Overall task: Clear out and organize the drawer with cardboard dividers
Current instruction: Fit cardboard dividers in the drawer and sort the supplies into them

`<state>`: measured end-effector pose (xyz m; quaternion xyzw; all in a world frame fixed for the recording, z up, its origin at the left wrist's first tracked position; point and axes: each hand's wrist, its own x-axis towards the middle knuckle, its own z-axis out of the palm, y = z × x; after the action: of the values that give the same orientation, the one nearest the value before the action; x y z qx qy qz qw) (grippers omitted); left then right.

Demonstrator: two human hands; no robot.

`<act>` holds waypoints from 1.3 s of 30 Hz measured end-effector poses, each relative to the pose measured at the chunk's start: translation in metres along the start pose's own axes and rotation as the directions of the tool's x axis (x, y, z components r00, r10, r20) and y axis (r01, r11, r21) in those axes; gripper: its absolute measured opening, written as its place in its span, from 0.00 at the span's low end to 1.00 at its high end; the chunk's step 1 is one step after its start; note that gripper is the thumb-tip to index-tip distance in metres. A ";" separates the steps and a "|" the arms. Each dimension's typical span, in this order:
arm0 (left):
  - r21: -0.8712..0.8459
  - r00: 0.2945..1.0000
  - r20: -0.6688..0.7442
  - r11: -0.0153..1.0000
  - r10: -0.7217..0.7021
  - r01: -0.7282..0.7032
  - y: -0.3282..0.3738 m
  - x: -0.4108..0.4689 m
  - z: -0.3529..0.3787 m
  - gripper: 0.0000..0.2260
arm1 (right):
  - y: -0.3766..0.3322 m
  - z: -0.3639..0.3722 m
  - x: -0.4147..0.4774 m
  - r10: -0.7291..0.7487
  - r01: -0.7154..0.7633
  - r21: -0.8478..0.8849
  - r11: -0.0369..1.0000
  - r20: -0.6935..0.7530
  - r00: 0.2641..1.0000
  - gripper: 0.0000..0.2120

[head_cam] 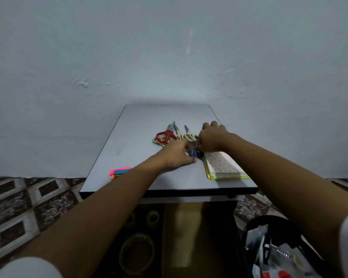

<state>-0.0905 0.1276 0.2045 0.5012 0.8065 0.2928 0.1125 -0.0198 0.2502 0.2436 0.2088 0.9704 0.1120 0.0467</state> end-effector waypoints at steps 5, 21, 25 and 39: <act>-0.045 0.998 0.010 0.998 -0.054 0.055 -0.001 -0.005 -0.003 0.18 | -0.010 0.005 0.005 0.041 -0.041 -0.030 0.999 -0.010 0.999 0.23; -0.453 0.970 0.002 0.864 -0.244 0.219 0.011 -0.046 -0.032 0.24 | -0.016 -0.021 -0.028 0.073 -0.013 0.504 0.863 -0.100 0.992 0.18; -0.765 0.946 0.056 0.595 -0.320 0.247 0.023 -0.086 -0.036 0.18 | -0.024 -0.026 -0.078 0.081 -0.005 0.765 0.645 -0.062 0.995 0.14; -0.787 0.865 0.251 0.429 -0.435 0.443 -0.002 -0.243 0.029 0.16 | -0.095 0.062 -0.226 -0.047 -0.232 0.960 0.157 0.242 0.969 0.12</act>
<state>0.0371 -0.0752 0.1527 0.1629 0.6745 0.5926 0.4089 0.1570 0.0840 0.1711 0.2590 0.7850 -0.5627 -0.0020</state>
